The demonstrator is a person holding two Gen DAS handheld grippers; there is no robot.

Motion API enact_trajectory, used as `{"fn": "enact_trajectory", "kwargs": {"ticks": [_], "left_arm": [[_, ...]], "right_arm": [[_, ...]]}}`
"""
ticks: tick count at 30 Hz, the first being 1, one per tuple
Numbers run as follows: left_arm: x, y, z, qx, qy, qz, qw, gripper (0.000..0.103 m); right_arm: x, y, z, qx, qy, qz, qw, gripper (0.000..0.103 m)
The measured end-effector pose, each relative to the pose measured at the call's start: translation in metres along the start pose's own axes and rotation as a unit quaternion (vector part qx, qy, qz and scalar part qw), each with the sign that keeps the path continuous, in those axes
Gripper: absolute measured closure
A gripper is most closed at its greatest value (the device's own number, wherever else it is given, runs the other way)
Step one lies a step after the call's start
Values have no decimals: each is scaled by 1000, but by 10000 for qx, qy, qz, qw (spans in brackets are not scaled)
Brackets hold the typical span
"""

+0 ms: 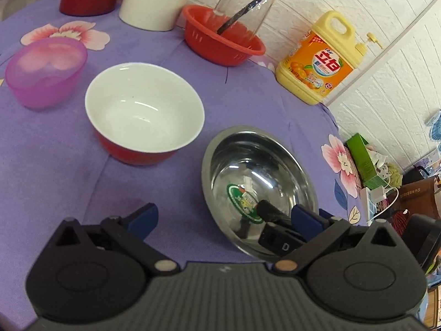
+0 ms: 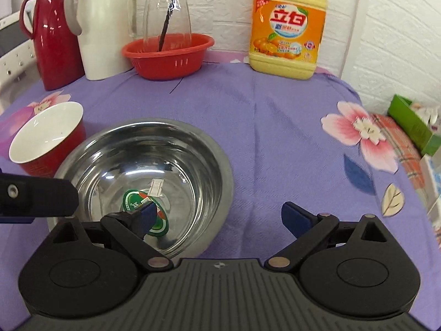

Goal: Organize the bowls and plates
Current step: 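Move the right gripper to the steel bowl rim and close on it, then carry the steel bowl with the right gripper onto the plate stack and release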

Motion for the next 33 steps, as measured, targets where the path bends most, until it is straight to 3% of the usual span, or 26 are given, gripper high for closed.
{"fn": "enact_trajectory", "kwargs": {"ticks": [14,16,17,19,20,21,22,25,33], "left_arm": [[-26,-2,4,-166,-136,-541,9983,3],[-27,-5,4,-203,-162,-521,9983,8],[-27,-6,4,-222,-173,-470,9985,14],[-27,-10,3,-334,-148,-361,9987,42],[-28,-12,3,-391,-100,-336,9986,42],[-29,-13,4,-410,-77,-291,9987,45],[-28,-14,4,-444,-70,-286,9986,54],[-19,-14,6,-663,-162,-425,9968,55],[26,0,23,-748,-67,-227,9969,55]], "right_arm": [[0,6,2,76,78,-392,9992,0],[0,10,3,129,47,-396,9991,0],[1,11,3,163,7,-405,9990,0],[3,14,2,231,-60,-499,9985,0],[5,19,2,331,-81,-555,9979,0],[6,23,2,397,-78,-608,9973,14],[7,27,2,411,-57,-664,9969,22],[10,36,3,389,3,-834,9958,25],[48,60,15,474,-66,-882,9950,25]]}}
Point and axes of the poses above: each gripper's, at about its wrist camera, not at the fingertips, and x roughly against the way its jaws point, y to its left, z to its underside, the point moved 9 cm from there along -x, roughly the way its jaws point, and after that the axes turned 5 degrees about -z, right-handed, at the moved point
